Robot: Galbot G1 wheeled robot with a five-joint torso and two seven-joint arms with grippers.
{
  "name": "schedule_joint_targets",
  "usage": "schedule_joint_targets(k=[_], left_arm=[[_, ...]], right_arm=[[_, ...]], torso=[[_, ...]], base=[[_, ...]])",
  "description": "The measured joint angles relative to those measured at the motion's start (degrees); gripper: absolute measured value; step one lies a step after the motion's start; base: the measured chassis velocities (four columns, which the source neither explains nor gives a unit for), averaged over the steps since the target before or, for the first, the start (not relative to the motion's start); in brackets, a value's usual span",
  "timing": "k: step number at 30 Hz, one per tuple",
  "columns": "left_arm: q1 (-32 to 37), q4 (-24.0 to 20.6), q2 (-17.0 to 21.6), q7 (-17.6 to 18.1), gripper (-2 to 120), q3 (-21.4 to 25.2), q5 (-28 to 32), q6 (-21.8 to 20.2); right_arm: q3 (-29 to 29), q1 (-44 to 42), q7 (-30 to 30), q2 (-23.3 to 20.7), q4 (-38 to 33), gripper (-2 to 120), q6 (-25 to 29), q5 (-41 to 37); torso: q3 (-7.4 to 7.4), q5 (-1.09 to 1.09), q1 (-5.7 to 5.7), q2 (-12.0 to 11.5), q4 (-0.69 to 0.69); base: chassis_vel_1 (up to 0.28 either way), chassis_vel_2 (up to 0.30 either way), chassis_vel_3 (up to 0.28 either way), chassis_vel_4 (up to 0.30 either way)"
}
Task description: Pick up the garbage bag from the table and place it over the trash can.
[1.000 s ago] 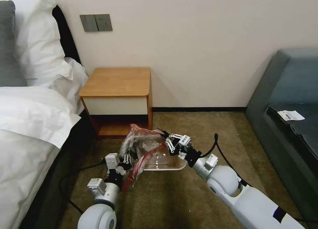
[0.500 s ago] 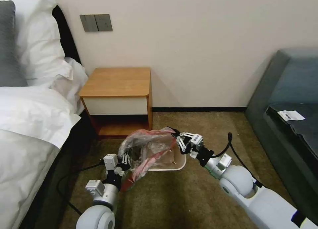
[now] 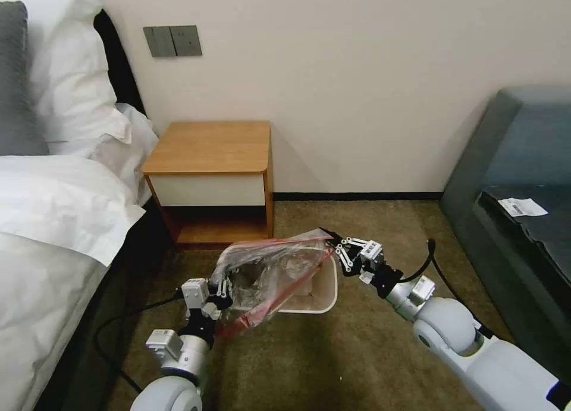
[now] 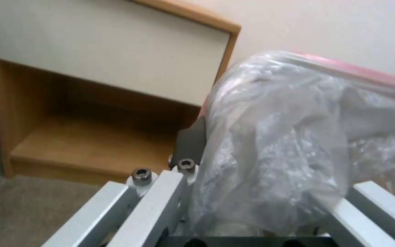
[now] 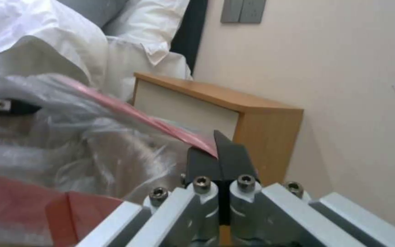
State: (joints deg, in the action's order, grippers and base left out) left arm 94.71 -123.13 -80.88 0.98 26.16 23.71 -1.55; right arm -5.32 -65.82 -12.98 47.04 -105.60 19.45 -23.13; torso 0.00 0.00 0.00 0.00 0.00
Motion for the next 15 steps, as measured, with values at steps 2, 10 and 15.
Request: schedule_joint_targets(k=[2,10,15], left_arm=[[-0.77,-0.24,-0.05,0.05,12,0.13,1.06,-0.2],[-1.13,-1.98,0.29,0.08,12,0.51,5.01,-1.33],[-1.44,-3.44,0.27,0.43,12,0.54,7.78,-2.57]], right_arm=[[-0.24,0.04,0.16,-0.36,-0.14,0,0.02,-0.09],[-0.8,0.86,0.66,-1.19,0.26,0,-0.05,-0.73],[-0.85,2.01,0.84,-0.66,2.31,0,-0.06,-0.89]], torso=[[0.0,0.0,0.0,0.0,-0.01],[0.0,-0.01,0.0,0.0,0.0],[0.0,-0.01,0.0,0.0,-0.01]], base=[[0.0,0.0,0.0,0.0],[0.0,0.0,0.0,0.0],[0.0,0.0,0.0,0.0]])
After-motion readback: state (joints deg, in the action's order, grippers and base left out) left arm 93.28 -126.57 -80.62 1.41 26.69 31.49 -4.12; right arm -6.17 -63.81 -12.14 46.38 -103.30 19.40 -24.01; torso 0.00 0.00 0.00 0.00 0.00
